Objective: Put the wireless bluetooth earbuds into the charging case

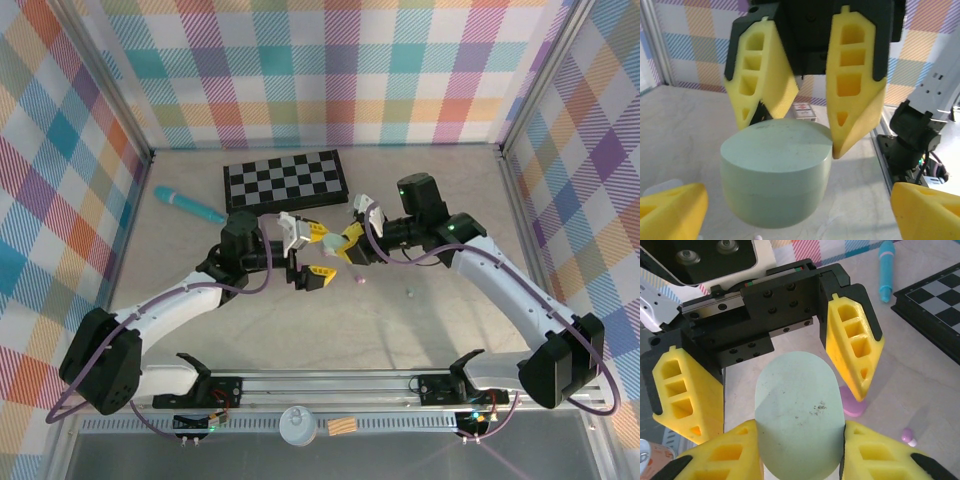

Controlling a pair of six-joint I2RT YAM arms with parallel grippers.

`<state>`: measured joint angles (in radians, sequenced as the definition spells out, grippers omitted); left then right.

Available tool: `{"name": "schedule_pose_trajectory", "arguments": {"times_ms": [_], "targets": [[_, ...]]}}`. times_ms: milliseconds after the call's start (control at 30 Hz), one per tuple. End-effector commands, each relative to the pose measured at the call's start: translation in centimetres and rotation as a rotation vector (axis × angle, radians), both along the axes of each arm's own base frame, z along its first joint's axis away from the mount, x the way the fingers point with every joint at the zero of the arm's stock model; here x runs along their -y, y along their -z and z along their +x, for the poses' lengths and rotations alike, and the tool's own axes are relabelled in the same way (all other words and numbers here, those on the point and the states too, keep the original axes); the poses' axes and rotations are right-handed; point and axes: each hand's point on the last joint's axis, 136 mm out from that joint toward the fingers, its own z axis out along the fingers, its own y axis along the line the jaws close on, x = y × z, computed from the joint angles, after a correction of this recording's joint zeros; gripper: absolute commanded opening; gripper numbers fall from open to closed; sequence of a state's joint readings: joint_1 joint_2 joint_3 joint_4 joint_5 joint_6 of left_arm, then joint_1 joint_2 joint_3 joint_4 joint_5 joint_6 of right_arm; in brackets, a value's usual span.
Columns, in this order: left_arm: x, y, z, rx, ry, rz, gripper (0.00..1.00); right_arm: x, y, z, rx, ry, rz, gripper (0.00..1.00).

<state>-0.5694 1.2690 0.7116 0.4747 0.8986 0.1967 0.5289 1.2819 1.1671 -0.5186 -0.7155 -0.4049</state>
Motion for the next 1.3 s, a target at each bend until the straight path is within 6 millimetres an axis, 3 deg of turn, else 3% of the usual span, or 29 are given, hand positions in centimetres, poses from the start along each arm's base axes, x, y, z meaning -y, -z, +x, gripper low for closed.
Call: {"name": "schedule_pose_trajectory", "arguments": {"times_ms": [0,233,533,900,1133,1267], "targets": [[0.6,-1.9,-1.5,0.002,0.102,-0.043,0.88,-0.1,-2.1,-1.3,0.018,-0.074,0.063,0.33],[0.7,-2.1,-1.7,-0.030,0.124,-0.040,0.73,0.1,-2.2,-1.9,0.014,-0.103,0.050,0.33],[0.8,-2.6,-1.6,-0.029,0.124,-0.054,0.61,0.1,-2.4,-1.9,0.016,-0.107,0.055,0.33],[0.8,-3.0,-1.7,-0.032,0.132,-0.060,0.52,0.2,-2.0,-1.9,0.009,-0.106,0.041,0.32],[0.9,-3.0,-1.7,-0.032,0.135,-0.061,0.39,0.2,-2.2,-1.9,0.011,-0.102,0.045,0.33],[0.9,-2.9,-1.6,-0.029,0.133,-0.061,0.39,0.2,-2.3,-1.3,0.032,-0.070,0.047,0.34]]}}
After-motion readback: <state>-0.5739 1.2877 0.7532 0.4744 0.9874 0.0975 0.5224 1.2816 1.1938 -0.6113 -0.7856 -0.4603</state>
